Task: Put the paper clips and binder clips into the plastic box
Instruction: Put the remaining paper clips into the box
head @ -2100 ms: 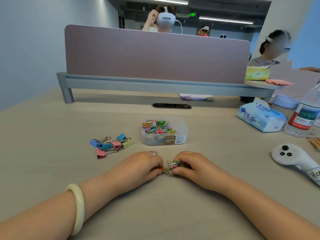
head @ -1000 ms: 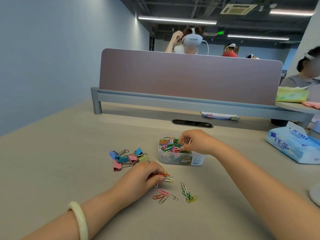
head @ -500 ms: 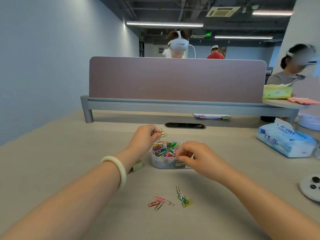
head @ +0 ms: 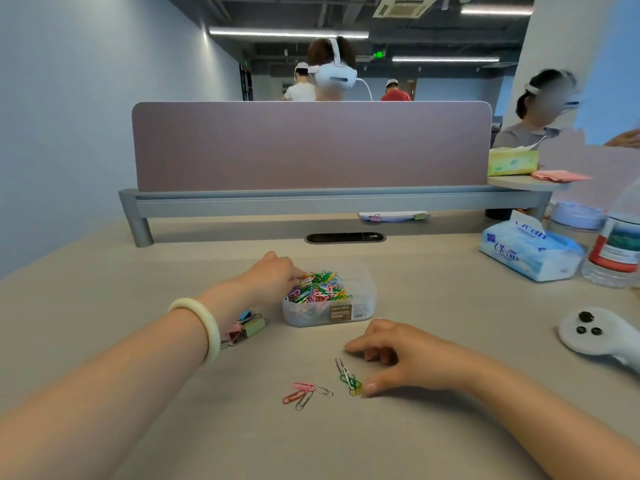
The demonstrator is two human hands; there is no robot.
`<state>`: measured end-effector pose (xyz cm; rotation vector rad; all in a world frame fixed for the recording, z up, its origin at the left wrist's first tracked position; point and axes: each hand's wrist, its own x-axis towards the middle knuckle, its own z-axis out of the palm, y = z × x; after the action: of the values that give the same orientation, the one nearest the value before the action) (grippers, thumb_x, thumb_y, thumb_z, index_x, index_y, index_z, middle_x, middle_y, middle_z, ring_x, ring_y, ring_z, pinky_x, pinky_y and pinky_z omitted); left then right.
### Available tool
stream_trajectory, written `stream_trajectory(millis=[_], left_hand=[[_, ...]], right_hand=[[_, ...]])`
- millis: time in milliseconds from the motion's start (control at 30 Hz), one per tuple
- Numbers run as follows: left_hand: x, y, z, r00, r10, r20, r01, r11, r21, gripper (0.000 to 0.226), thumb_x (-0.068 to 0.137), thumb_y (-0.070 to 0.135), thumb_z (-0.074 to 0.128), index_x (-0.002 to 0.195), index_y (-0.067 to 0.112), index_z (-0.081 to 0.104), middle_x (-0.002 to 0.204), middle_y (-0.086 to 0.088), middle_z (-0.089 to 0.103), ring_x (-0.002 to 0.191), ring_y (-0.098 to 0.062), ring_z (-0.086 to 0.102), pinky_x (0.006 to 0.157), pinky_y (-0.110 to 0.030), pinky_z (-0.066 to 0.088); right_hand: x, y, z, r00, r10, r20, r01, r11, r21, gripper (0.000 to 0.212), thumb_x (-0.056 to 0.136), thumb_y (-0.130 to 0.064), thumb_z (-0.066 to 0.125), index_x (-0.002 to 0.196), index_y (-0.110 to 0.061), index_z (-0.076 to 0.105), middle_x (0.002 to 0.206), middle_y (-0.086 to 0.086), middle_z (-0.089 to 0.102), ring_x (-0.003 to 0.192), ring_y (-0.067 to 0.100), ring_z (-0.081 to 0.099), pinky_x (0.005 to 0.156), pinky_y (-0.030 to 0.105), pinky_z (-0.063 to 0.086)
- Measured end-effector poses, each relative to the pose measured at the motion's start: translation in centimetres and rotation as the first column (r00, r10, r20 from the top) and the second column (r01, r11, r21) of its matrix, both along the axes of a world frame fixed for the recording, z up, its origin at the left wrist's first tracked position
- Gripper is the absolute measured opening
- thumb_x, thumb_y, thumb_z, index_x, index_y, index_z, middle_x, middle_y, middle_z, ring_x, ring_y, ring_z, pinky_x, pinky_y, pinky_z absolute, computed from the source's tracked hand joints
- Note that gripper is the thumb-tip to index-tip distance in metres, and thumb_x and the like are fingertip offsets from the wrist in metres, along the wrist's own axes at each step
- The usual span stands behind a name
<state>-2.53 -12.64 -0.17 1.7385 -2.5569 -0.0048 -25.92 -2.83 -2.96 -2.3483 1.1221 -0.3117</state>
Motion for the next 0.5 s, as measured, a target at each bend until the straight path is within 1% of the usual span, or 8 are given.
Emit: stream_trajectory(millis=[100, 133, 200, 267, 300, 367, 433, 500], left_hand=[[0.2, 1.3, 0.0, 0.983, -0.049, 0.174, 0.071, 0.990, -0.124, 0.038, 0.094, 0.028, 0.038, 0.131, 0.020, 0.043, 0.125, -0.006, 0.054, 0.107, -0.027, 0.038, 0.091, -0.036, 0.036], [0.3, 1.9, 0.1, 0.983, -0.076, 0.164, 0.106, 0.978, -0.179, 0.039, 0.092, 0.029, 0.043, 0.130, 0.020, 0.044, 0.125, -0.005, 0.054, 0.107, -0.027, 0.038, 0.092, -0.036, 0.037], [0.3, 4.2, 0.3, 0.988, -0.155, -0.003, 0.149, 0.955, -0.255, 0.038, 0.089, 0.033, 0.049, 0.125, 0.021, 0.051, 0.122, -0.004, 0.055, 0.108, -0.025, 0.039, 0.093, -0.032, 0.035], [0.3, 7.2, 0.2, 0.943, -0.245, -0.225, 0.199, 0.957, -0.210, 0.040, 0.079, 0.046, 0.051, 0.112, 0.024, 0.061, 0.109, 0.002, 0.057, 0.102, -0.015, 0.043, 0.090, -0.028, 0.037], [0.3, 8.9, 0.0, 0.919, -0.269, -0.287, 0.236, 0.961, -0.146, 0.044, 0.073, 0.053, 0.052, 0.106, 0.026, 0.064, 0.101, 0.009, 0.056, 0.094, -0.005, 0.044, 0.086, -0.026, 0.039], [0.5, 11.5, -0.6, 0.925, -0.276, -0.261, 0.282, 0.959, -0.012, 0.050, 0.067, 0.064, 0.056, 0.103, 0.031, 0.062, 0.092, 0.021, 0.049, 0.090, 0.005, 0.042, 0.081, -0.015, 0.036], [0.8, 12.5, -1.7, 0.942, -0.283, -0.177, 0.293, 0.956, 0.031, 0.051, 0.068, 0.062, 0.062, 0.108, 0.030, 0.058, 0.098, 0.018, 0.049, 0.098, 0.002, 0.040, 0.086, -0.017, 0.035], [0.9, 12.9, -2.3, 0.946, -0.274, -0.172, 0.284, 0.958, 0.038, 0.051, 0.070, 0.059, 0.063, 0.110, 0.028, 0.057, 0.105, 0.012, 0.051, 0.101, -0.003, 0.040, 0.089, -0.020, 0.036]], right_hand=[[0.3, 0.0, -0.4, 0.999, -0.032, 0.020, 0.033, 0.999, -0.019, 0.056, 0.070, -0.035, 0.077, 0.122, -0.029, 0.057, 0.091, -0.017, 0.040, 0.082, -0.006, 0.046, 0.079, 0.007, 0.037], [0.5, 0.1, -0.6, 0.999, -0.035, 0.030, 0.035, 0.999, -0.026, 0.055, 0.070, -0.036, 0.076, 0.121, -0.030, 0.058, 0.091, -0.018, 0.040, 0.084, -0.003, 0.046, 0.079, 0.007, 0.037], [0.8, 0.4, -0.9, 0.998, -0.026, 0.053, 0.029, 0.999, -0.041, 0.051, 0.070, -0.036, 0.076, 0.118, -0.030, 0.061, 0.090, -0.017, 0.041, 0.085, 0.000, 0.047, 0.079, 0.008, 0.038], [0.9, 0.6, -1.2, 0.997, -0.029, 0.074, 0.033, 0.998, -0.060, 0.046, 0.071, -0.036, 0.076, 0.115, -0.030, 0.063, 0.091, -0.015, 0.043, 0.087, 0.002, 0.048, 0.081, 0.011, 0.039], [0.9, 0.7, -1.2, 0.996, -0.037, 0.085, 0.043, 0.997, -0.069, 0.045, 0.071, -0.036, 0.076, 0.114, -0.029, 0.064, 0.091, -0.013, 0.044, 0.088, 0.003, 0.049, 0.081, 0.013, 0.040], [1.1, 0.6, -1.3, 0.993, -0.052, 0.107, 0.061, 0.995, -0.079, 0.041, 0.071, -0.034, 0.075, 0.111, -0.028, 0.066, 0.090, -0.012, 0.046, 0.088, 0.004, 0.050, 0.079, 0.012, 0.040], [1.2, 0.6, -1.3, 0.989, -0.058, 0.133, 0.069, 0.995, -0.077, 0.036, 0.072, -0.030, 0.075, 0.108, -0.026, 0.068, 0.089, -0.011, 0.049, 0.085, 0.004, 0.051, 0.076, 0.010, 0.040], [1.3, 0.7, -1.4, 0.986, -0.058, 0.155, 0.070, 0.995, -0.072, 0.032, 0.074, -0.026, 0.075, 0.105, -0.025, 0.070, 0.089, -0.010, 0.051, 0.083, 0.002, 0.051, 0.074, 0.009, 0.040]])
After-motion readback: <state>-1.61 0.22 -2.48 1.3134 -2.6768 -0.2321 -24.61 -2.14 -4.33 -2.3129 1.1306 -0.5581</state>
